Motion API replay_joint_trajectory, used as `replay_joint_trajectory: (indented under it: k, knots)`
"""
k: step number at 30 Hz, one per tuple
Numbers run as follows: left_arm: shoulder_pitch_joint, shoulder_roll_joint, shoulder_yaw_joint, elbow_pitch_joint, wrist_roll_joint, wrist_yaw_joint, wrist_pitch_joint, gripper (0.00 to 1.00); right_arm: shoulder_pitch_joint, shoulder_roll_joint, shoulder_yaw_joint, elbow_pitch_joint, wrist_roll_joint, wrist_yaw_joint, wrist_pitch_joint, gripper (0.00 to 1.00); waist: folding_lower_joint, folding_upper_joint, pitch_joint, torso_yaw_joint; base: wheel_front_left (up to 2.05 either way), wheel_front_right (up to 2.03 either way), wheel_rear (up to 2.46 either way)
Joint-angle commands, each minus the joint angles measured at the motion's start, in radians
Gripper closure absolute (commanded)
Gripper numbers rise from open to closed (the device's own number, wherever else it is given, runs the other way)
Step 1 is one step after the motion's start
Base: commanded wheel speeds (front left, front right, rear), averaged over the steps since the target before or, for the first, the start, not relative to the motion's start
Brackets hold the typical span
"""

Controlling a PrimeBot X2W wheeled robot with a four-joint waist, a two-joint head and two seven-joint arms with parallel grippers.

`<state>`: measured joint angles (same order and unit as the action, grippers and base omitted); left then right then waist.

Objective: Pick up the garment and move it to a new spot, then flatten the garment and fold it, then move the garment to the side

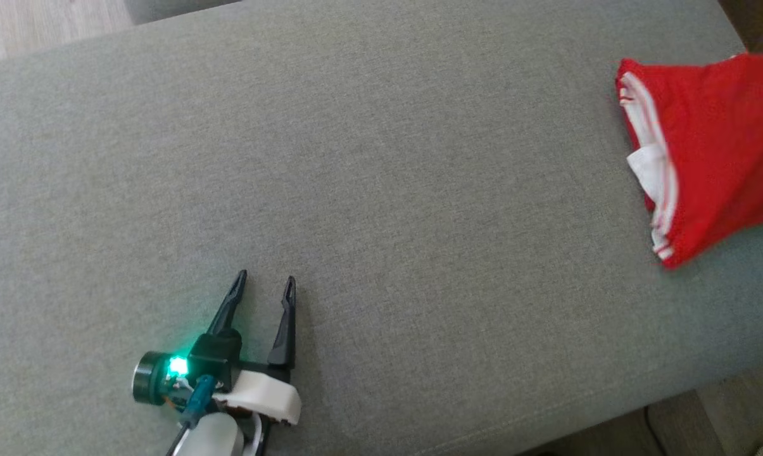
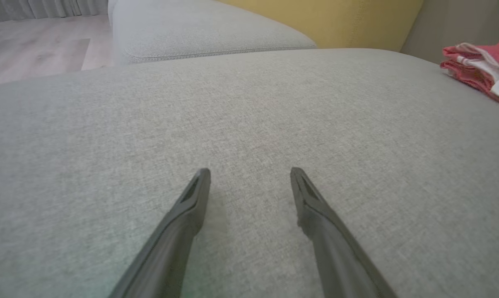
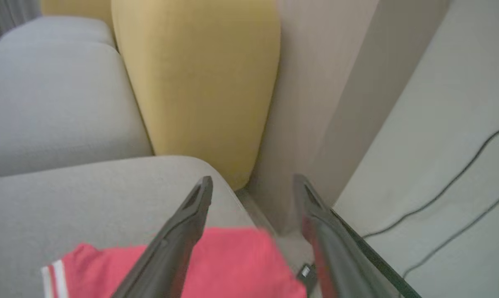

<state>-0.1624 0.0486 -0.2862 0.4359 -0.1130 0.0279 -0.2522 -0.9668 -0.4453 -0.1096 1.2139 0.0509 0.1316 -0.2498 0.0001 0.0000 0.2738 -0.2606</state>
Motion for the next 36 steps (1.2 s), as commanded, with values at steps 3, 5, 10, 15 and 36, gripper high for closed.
replay_joint_trajectory:
  k: [3,5,10,15,36]
  knots:
    - [-0.022,0.002,0.051,-0.032,0.007,0.011,-0.01,0.0,0.041,0.07,-0.025,-0.13,-0.043,-0.001,-0.012,0.0,-0.0001,0.0,-0.008,-0.005,0.0,0.0,0.0]
    - [-0.018,0.002,0.066,-0.039,0.008,0.014,-0.01,0.0,0.078,0.134,-0.036,-0.211,-0.056,-0.001,-0.012,0.0,-0.0001,0.0,-0.013,-0.006,0.0,0.0,0.0]
    - [-0.008,0.002,0.095,-0.053,0.009,0.019,-0.01,0.0,0.209,0.29,0.025,-0.393,-0.042,-0.001,-0.012,0.0,-0.0001,0.0,-0.023,0.0,0.0,0.0,0.0]
    - [-0.001,0.002,0.117,-0.067,0.002,0.029,-0.01,0.0,0.373,0.364,0.126,-0.545,0.023,-0.001,-0.012,0.0,-0.0001,0.0,-0.035,0.034,0.0,0.0,0.0]
    - [0.096,0.002,0.189,-0.098,-0.055,0.057,-0.01,0.0,0.686,0.395,0.202,-0.693,0.13,-0.001,-0.012,0.0,-0.0001,0.0,-0.142,0.223,0.0,0.0,0.0]
